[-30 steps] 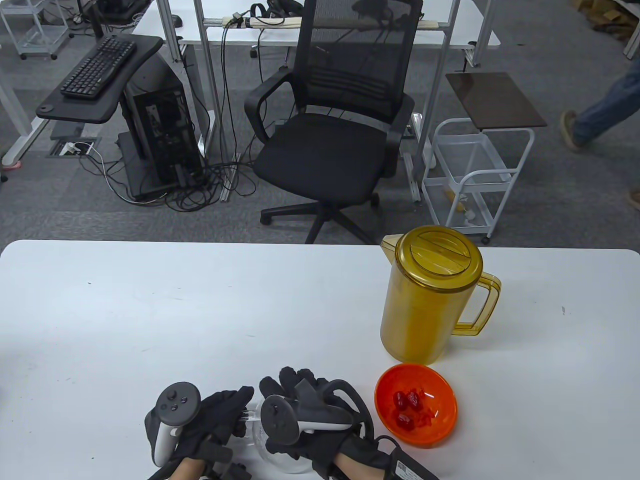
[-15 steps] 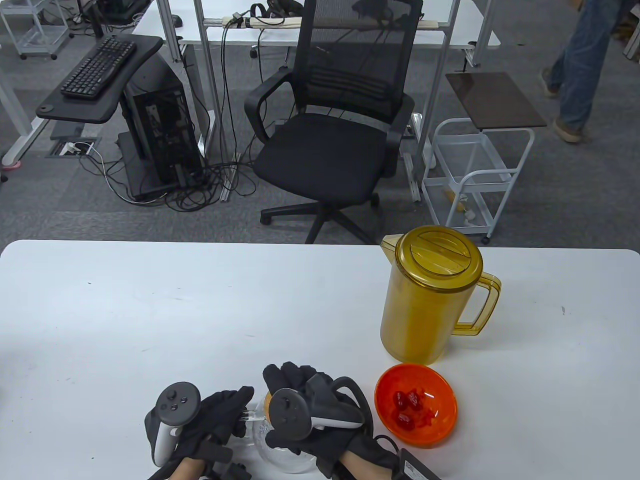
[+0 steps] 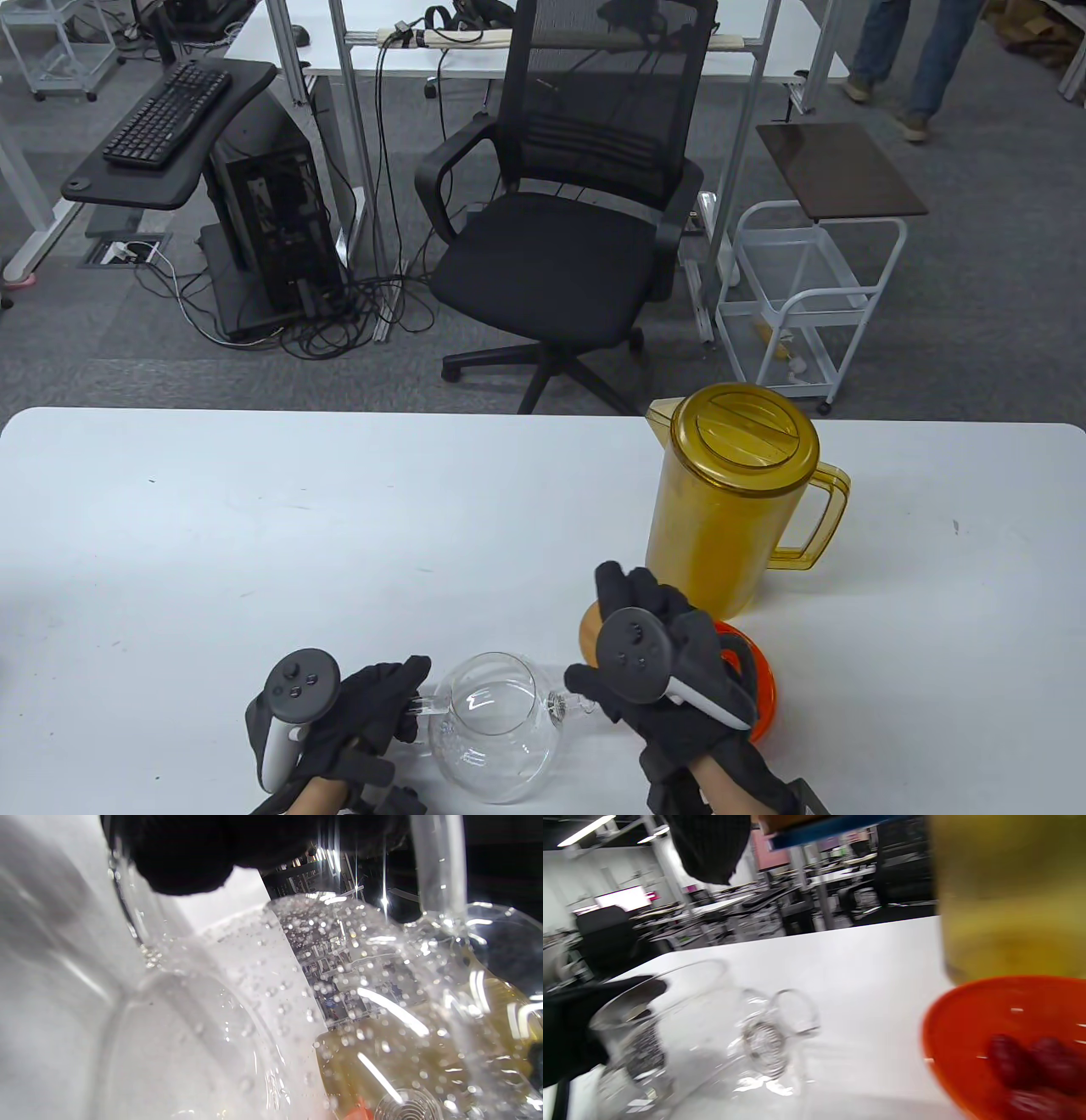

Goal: Make wolfberry and red date tea

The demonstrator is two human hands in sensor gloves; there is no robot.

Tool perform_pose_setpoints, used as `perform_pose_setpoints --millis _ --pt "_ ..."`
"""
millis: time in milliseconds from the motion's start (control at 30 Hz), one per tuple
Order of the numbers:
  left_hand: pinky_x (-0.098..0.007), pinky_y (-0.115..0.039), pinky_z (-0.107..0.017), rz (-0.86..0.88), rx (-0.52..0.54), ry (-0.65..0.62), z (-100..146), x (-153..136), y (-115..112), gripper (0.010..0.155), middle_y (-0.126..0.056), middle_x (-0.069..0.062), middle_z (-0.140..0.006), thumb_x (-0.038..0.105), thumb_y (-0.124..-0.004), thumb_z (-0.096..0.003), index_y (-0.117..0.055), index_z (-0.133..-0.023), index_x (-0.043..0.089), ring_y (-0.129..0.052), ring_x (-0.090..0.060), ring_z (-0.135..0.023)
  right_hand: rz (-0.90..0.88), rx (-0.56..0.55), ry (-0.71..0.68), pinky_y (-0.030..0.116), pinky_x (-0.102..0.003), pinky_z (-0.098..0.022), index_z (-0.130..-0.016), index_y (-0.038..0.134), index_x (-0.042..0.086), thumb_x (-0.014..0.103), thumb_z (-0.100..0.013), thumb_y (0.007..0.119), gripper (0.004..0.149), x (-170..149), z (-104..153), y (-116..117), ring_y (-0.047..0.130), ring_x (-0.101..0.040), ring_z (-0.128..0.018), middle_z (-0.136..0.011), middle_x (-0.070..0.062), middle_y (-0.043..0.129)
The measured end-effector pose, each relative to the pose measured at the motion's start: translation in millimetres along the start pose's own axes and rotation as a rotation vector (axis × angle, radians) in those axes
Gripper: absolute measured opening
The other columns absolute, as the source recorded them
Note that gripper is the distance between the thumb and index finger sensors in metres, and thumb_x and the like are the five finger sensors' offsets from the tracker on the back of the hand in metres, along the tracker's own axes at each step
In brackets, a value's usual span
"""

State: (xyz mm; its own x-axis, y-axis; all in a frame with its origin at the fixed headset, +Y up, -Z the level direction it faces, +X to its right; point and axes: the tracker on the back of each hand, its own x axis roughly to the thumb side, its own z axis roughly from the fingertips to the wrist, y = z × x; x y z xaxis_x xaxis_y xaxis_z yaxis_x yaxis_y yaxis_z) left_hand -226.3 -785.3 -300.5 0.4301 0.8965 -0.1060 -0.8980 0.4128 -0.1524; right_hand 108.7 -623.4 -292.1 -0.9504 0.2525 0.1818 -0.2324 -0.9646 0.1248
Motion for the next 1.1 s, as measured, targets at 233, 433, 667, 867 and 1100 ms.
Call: perform_pose_setpoints --millis 233,433,667,867,1100 --pt "-0.045 -0.078 -0.055 0.002 0.003 0.002 0.2 -0.2 -0.2 0.038 -0.091 0.005 -0.028 0.051 -0.069 -0.0554 -0.086 -0.036 0.022 -0.098 -0.019 -0.035 0.031 -0.034 0.275 0.04 -0.074 -0.067 -0.114 0.026 -0.005 0.045 -0.053 0.081 0.096 -61.1 10.9 -16.4 0.043 -0.069 -0.092 -0.108 -0.044 0.031" --pt "-0.045 -0.078 -0.055 0.006 0.004 0.003 0.4 -0.4 -0.4 0.038 -0.091 0.005 -0.028 0.051 -0.069 -0.0553 -0.086 -0.037 0.022 -0.098 -0.02 -0.035 0.007 -0.026 0.439 0.038 -0.075 -0.067 -0.114 0.026 -0.005 0.044 -0.053 0.081 0.096 -106.9 14.4 -11.8 0.04 -0.069 -0.093 -0.108 -0.044 0.029" --pt "-0.045 -0.078 -0.055 0.005 0.005 0.004 0.4 -0.5 -0.4 0.038 -0.091 0.005 -0.029 0.051 -0.069 -0.0555 -0.086 -0.037 0.022 -0.098 -0.02 -0.036 0.007 0.016 0.564 0.038 -0.074 -0.068 -0.113 0.024 -0.005 0.044 -0.053 0.08 0.096 -143.1 8.3 13.4 0.039 -0.068 -0.093 -0.108 -0.043 0.027" --pt "-0.045 -0.078 -0.055 0.005 0.008 0.005 0.5 -0.7 -0.4 0.038 -0.091 0.005 -0.029 0.051 -0.069 -0.0554 -0.086 -0.037 0.022 -0.098 -0.02 -0.036 -0.001 0.044 0.625 0.037 -0.074 -0.068 -0.113 0.023 -0.004 0.045 -0.053 0.078 0.095 -161.7 4.2 28.7 0.037 -0.068 -0.093 -0.108 -0.043 0.025" --pt "-0.045 -0.078 -0.055 0.006 0.008 0.006 0.7 -0.8 -0.5 0.038 -0.091 0.005 -0.029 0.051 -0.069 -0.0554 -0.086 -0.037 0.022 -0.098 -0.02 -0.036 -0.023 0.093 0.687 0.035 -0.074 -0.068 -0.112 0.021 -0.004 0.044 -0.053 0.077 0.094 -183.0 5.9 46.4 0.034 -0.068 -0.094 -0.108 -0.043 0.023"
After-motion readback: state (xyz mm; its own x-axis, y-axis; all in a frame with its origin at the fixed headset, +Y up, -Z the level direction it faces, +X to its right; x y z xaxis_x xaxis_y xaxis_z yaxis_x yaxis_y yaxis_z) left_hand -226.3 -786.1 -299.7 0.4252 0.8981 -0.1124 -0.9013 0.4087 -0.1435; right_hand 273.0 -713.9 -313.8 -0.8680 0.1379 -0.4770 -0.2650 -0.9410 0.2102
